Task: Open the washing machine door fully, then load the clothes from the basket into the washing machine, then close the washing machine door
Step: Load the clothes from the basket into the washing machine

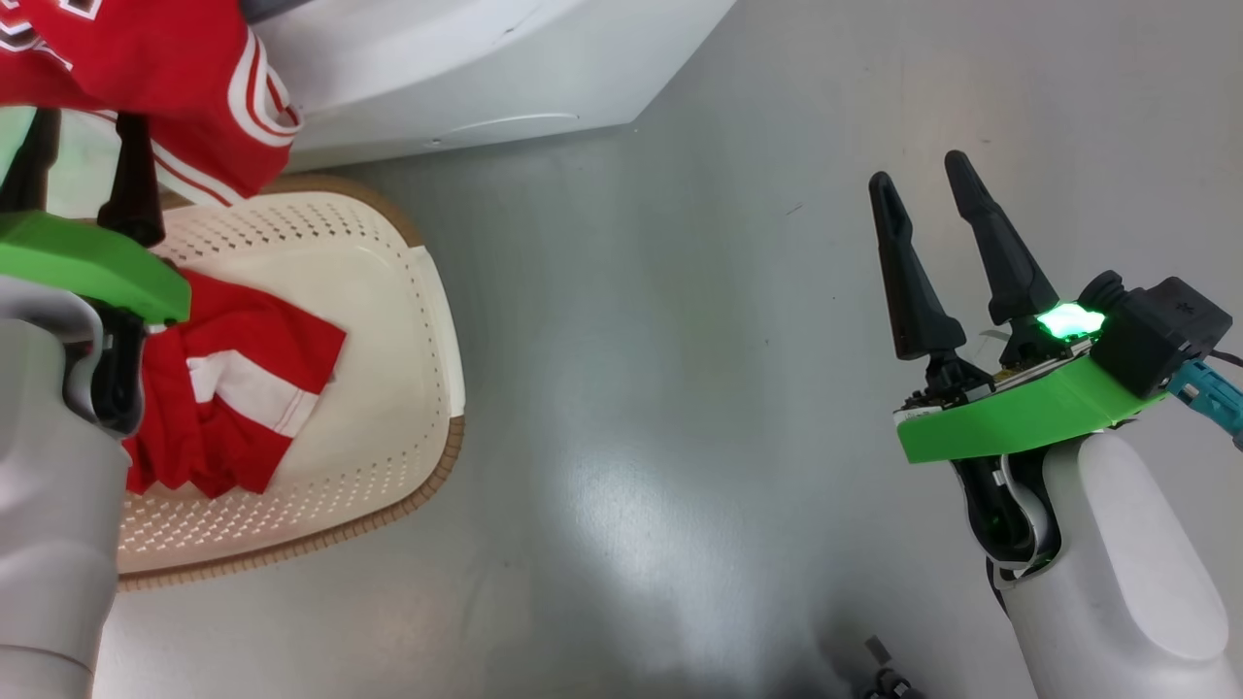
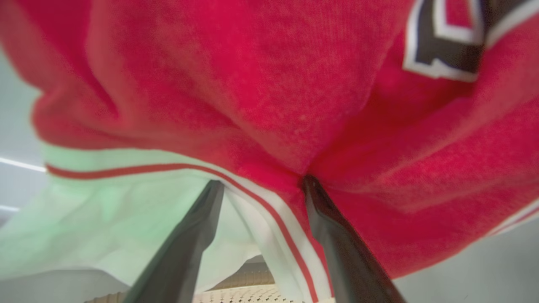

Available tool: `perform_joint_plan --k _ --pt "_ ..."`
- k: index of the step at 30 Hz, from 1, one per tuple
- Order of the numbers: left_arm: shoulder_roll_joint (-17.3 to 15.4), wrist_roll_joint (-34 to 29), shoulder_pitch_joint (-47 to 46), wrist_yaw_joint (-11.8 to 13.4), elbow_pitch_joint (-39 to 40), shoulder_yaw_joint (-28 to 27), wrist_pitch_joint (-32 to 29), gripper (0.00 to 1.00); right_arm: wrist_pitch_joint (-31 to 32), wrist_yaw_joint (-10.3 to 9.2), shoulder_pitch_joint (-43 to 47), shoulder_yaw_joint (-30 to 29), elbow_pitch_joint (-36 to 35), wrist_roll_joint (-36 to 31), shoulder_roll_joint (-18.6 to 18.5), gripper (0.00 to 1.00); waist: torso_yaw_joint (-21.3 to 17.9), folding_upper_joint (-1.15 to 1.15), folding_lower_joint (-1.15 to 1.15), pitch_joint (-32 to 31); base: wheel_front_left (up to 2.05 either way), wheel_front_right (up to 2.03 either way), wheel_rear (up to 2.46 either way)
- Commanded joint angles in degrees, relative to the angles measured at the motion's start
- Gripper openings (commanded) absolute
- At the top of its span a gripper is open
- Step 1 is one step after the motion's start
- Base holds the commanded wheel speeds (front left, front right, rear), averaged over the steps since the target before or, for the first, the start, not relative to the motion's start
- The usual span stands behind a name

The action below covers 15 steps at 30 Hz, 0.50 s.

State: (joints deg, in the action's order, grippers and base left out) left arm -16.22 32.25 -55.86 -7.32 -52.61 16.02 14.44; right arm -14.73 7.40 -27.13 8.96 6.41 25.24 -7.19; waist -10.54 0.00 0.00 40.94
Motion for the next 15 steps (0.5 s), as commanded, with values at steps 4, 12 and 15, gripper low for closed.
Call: perform_joint_plan --k 4,12,15 --pt "-2.8 -0.9 -1.1 -0.2 2.1 -3.0 0.6 0.19 -0.3 0.09 1.2 1.1 -1.5 -0.2 0.2 1.0 0.1 0.0 0.0 -0.3 0.0 0.0 0.0" --pt "-1.9 -0.7 0.5 -0.2 2.2 -2.9 0.6 0.0 -0.3 0.09 1.3 1.1 -1.4 -0.2 0.3 1.0 0.6 0.0 0.0 -0.8 0.0 0.0 0.0" --pt "-1.7 -0.6 1.7 -0.2 2.9 -2.6 0.6 0.0 -0.3 0.09 1.4 1.1 -1.2 -0.1 0.4 1.0 0.7 0.0 0.0 -1.1 0.0 0.0 0.0"
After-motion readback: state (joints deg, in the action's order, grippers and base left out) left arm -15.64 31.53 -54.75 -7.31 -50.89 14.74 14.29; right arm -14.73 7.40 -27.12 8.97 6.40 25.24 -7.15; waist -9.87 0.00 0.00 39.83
